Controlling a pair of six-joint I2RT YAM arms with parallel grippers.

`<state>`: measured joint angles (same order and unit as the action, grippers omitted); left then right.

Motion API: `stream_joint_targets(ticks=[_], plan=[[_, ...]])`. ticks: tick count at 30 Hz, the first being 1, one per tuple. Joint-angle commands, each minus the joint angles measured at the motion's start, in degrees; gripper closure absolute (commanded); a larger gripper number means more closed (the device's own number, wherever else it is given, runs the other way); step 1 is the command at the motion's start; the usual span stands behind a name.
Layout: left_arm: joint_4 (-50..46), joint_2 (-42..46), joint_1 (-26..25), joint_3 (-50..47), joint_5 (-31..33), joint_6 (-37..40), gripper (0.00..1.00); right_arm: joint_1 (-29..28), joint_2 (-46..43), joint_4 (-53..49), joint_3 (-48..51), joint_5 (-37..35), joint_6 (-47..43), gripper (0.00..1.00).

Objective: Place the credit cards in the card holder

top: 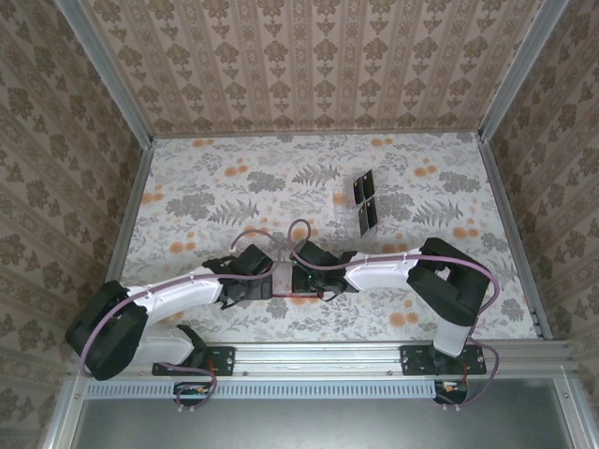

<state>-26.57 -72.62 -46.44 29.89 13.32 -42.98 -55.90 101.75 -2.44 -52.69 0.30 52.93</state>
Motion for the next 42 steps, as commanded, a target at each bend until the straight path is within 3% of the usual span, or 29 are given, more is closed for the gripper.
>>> stream_joint_targets(ticks=[1,14,24,33,42], plan=[[9.5,-2.3,-1.3,-0.9,-7.1,-1.5,0.00,-1.0,1.1,-1.3,-1.7,1.1,0.7,1.00],[10.8,-2.2,-1.5,-2.6,-7.4,-2.3,0.00,-2.1,3.3,0.2,-3.5,2.7,1.6,1.00],[11.1,-0.6,-1.8,-3.6,-7.7,-2.9,0.00,-0.4,5.7,16.9,2.6,10.2,11.0,1.00],[6.8,4.7,-0.1,-2.3,-6.5,-1.4,0.00,0.3,3.8,12.8,3.1,7.8,10.0,1.00],[1.1,12.1,7.5,-1.1,-6.8,2.5,0.00,1.2,-3.3,5.9,1.8,3.5,5.6,0.93]])
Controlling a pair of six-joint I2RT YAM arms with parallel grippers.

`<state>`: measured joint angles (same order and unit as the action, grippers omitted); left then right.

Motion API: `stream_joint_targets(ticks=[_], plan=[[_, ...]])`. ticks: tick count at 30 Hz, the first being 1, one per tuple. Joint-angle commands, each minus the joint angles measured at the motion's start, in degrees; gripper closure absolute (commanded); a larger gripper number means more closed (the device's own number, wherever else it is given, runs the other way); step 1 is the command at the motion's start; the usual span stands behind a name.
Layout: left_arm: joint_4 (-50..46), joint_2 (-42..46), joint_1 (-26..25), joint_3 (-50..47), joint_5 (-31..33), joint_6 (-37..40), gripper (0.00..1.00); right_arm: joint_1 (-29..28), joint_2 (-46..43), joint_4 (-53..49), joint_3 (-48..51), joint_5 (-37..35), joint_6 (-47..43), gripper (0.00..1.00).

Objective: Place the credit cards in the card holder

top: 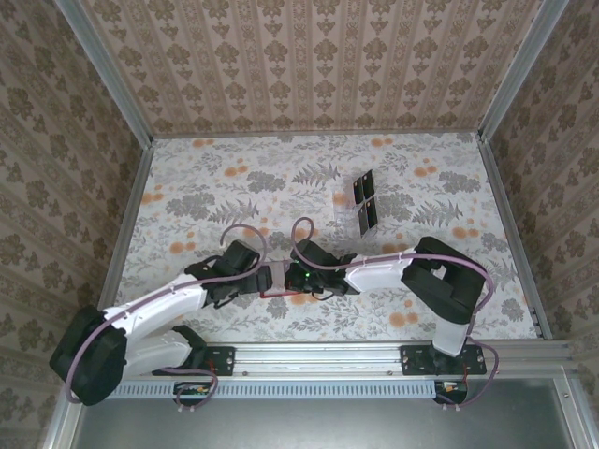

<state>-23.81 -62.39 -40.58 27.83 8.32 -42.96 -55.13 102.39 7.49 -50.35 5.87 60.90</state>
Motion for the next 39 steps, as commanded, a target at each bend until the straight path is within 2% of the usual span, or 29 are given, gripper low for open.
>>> stream_joint_targets(ticks=[1,8,19,23,26,31,39], plan=[[-1.9,2.2,2.4,1.2,-2.0,2.9,0.00,0.5,-4.8,-5.4,-0.8,-2.9,-3.1,0.92],[-2.1,1.9,4.3,2.0,-3.0,4.2,0.00,0.6,-6.7,-10.3,-1.9,-5.5,-5.5,0.97],[-1.2,1.3,4.4,1.4,-3.4,4.5,0.00,-0.9,0.6,-5.3,-3.8,-1.9,-3.8,1.00],[-0.7,1.0,4.4,1.6,-3.7,5.0,0.00,-0.9,0.0,-5.0,-4.4,-2.6,-4.9,1.00],[-0.1,0.3,4.4,2.0,-4.2,5.4,0.00,-0.4,-2.1,-7.5,-5.6,-4.6,-7.6,0.91],[1.1,-1.2,4.4,3.2,-4.9,5.7,0.00,0.8,-4.1,-15.2,-9.1,-8.0,-13.3,0.67],[2.1,-3.5,4.4,5.1,-5.2,6.0,0.00,3.3,-0.2,-24.2,-14.7,-12.3,-20.9,0.61]])
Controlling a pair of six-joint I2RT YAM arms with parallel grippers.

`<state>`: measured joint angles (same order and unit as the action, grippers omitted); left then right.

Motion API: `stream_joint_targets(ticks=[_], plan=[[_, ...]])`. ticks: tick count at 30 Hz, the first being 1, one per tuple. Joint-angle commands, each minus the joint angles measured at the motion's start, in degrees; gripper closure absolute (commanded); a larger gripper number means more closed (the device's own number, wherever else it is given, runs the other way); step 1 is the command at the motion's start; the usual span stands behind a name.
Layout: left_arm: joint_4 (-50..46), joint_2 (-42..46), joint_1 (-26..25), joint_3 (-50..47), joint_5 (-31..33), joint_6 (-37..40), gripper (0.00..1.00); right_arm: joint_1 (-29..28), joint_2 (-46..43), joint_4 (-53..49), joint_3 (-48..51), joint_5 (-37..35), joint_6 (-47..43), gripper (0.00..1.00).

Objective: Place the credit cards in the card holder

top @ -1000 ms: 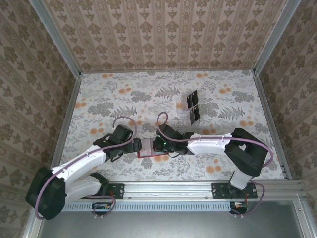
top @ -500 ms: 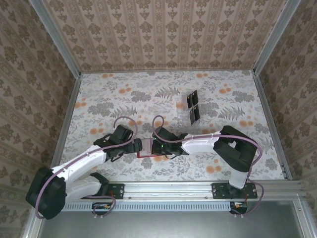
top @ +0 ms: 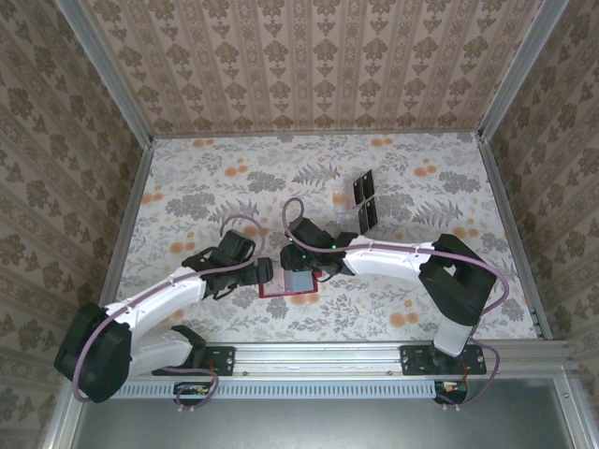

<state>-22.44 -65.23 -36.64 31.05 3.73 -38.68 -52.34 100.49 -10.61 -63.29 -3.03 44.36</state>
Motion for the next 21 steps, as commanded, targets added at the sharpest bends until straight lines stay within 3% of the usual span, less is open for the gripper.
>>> stream_joint_targets(ticks=[1,11,21], plan=[[0.8,-0.9,0.4,2.0,-0.6,1.8,0.00,0.6,2.0,-6.7,-2.1,-3.8,-4.9,0.61],[1.2,-1.5,0.3,2.4,-0.4,1.8,0.00,1.7,4.5,-6.3,-2.0,-2.6,-6.2,0.60],[1.4,-1.1,0.3,2.8,-0.5,2.7,0.00,2.5,8.7,-1.0,-0.2,4.1,-2.0,0.59]])
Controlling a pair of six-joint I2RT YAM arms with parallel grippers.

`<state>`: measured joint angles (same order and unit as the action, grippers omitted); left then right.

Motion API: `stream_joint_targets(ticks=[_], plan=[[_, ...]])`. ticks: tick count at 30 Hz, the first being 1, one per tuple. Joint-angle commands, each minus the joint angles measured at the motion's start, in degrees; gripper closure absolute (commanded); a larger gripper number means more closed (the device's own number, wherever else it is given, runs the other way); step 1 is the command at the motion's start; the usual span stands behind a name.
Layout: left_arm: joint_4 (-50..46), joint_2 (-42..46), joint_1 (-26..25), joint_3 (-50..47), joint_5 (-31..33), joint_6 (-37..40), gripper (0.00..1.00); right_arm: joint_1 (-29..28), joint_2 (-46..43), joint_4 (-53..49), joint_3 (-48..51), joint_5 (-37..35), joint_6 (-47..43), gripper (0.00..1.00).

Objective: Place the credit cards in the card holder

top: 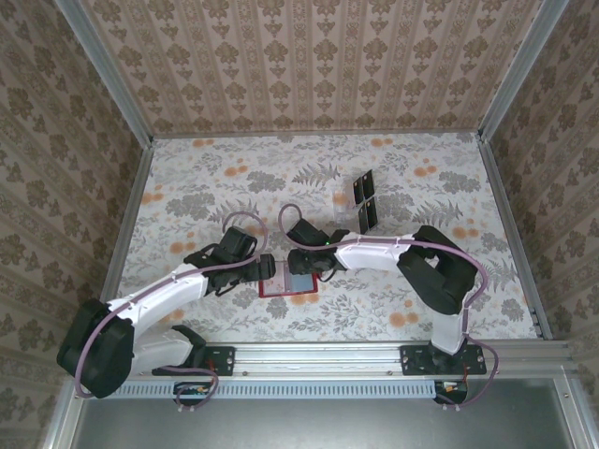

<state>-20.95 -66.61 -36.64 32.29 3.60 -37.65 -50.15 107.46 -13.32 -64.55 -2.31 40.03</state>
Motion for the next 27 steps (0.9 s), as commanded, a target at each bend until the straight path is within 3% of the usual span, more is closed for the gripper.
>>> stream_joint_targets(ticks=[1,12,20,27], plan=[[0.0,0.3,0.3,1.5,-0.6,1.9,0.00,0.3,1.8,2.8,1.7,4.2,3.4,0.59],[1.4,4.0,-0.2,-1.4,-3.0,3.2,0.00,0.4,1.9,14.5,7.0,10.2,13.8,0.57],[3.1,6.3,-2.5,-4.1,-2.7,1.5,0.00,0.7,0.8,14.8,7.9,8.5,15.8,0.57],[5.8,7.9,-7.5,-7.2,-0.4,-1.8,0.00,0.8,0.7,14.3,8.1,7.7,16.8,0.56]])
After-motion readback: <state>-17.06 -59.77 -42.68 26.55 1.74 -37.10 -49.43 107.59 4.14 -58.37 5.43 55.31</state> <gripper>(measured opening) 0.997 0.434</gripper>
